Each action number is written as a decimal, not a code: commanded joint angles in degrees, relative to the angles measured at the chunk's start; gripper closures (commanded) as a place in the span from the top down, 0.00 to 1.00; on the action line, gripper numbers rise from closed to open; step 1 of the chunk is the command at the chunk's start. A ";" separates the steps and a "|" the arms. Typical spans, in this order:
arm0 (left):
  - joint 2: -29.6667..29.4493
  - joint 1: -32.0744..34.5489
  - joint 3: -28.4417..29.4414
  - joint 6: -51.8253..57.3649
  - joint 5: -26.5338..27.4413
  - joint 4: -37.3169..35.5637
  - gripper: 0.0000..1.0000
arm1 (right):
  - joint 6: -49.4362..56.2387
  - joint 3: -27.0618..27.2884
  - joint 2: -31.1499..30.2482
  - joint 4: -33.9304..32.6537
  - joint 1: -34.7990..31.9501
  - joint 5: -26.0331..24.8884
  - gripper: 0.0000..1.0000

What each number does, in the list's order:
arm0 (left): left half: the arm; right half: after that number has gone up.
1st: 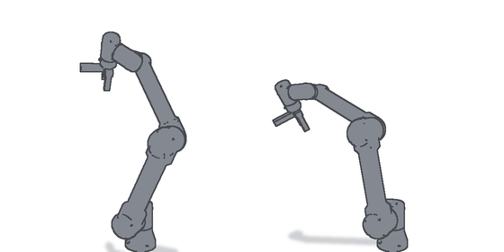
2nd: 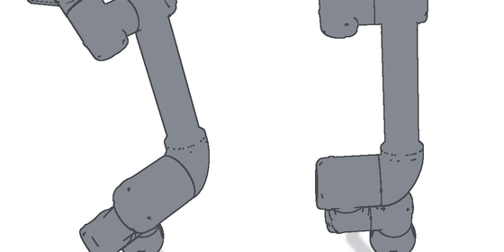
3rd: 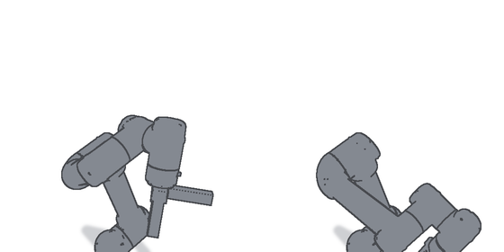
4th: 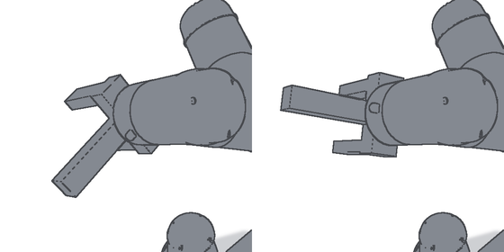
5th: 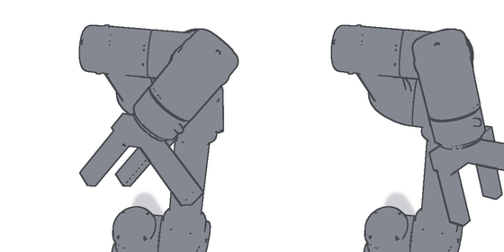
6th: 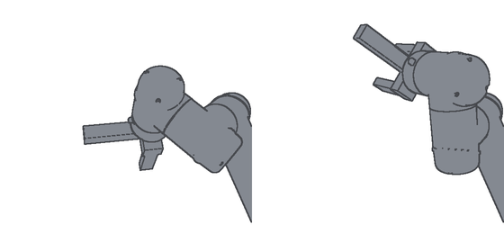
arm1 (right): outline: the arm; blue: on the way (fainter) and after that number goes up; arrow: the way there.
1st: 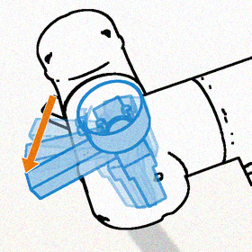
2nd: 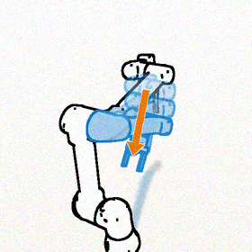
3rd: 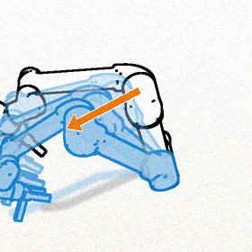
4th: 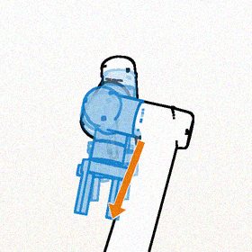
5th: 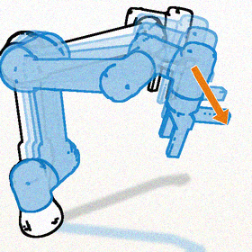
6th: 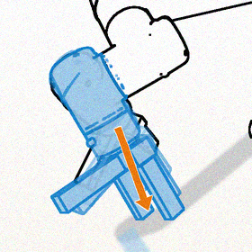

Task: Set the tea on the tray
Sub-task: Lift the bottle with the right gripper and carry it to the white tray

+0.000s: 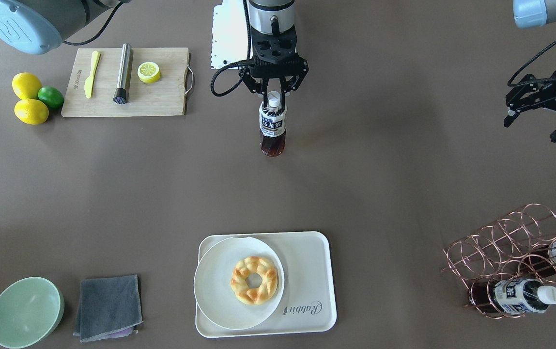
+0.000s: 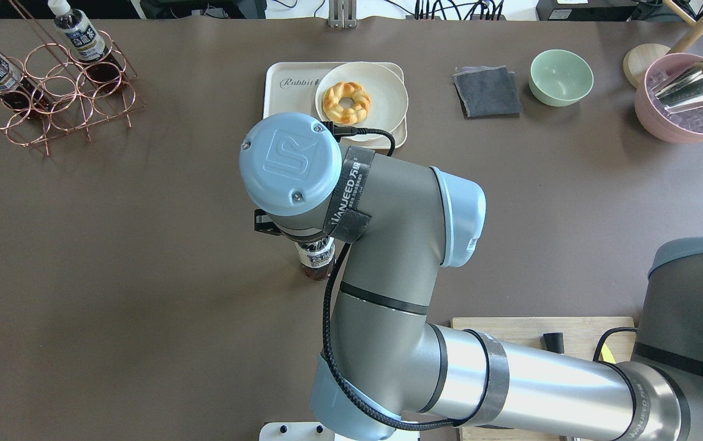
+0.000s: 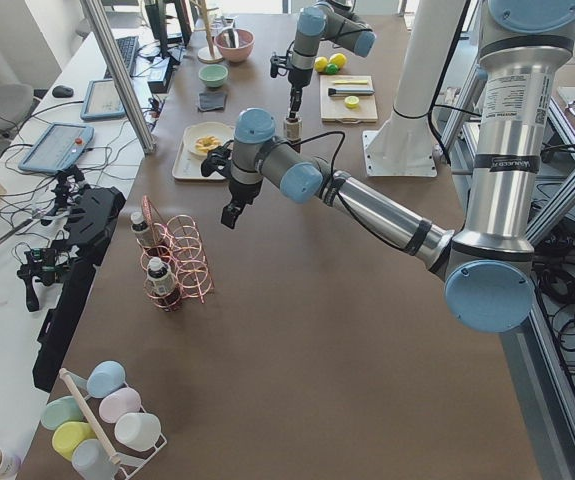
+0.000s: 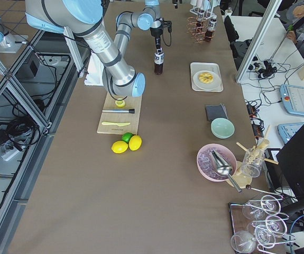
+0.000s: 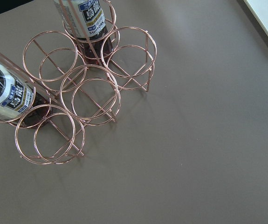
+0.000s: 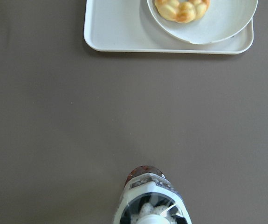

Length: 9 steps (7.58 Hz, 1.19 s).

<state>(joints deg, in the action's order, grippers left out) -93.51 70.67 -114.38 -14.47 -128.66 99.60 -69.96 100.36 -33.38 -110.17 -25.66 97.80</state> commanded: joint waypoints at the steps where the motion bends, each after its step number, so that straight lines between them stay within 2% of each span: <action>1: -0.01 -0.01 0.03 -0.21 -0.01 0.07 0.97 | 5.52 -6.78 6.97 -1.11 -6.57 1.85 0.00; 2: -0.01 -0.01 0.12 -0.21 -0.01 -0.02 0.97 | 6.49 -19.98 15.45 1.34 -9.21 2.82 0.00; 3: 0.08 -0.01 0.38 -0.21 -0.01 -0.02 0.97 | 6.76 -30.29 19.19 8.41 -11.84 5.18 0.00; 5: 0.17 0.08 0.30 -0.30 0.07 -0.02 0.97 | 10.09 -43.77 20.53 20.46 -15.11 6.35 0.00; 6: 0.17 0.08 0.82 -0.30 0.16 -0.02 0.97 | 9.67 -54.63 24.81 28.09 -15.99 6.26 0.00; 7: 0.17 0.08 1.09 -0.30 0.42 -0.02 0.97 | 9.67 -60.05 27.38 31.30 -16.78 6.35 0.00; 9: 0.00 0.08 1.00 -2.74 0.42 -0.02 0.97 | 9.67 -65.61 27.66 37.45 -18.10 6.00 0.00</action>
<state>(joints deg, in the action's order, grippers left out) -93.35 70.75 -113.39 -15.14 -128.30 99.58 -60.31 40.91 -6.78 -78.47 -42.56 104.07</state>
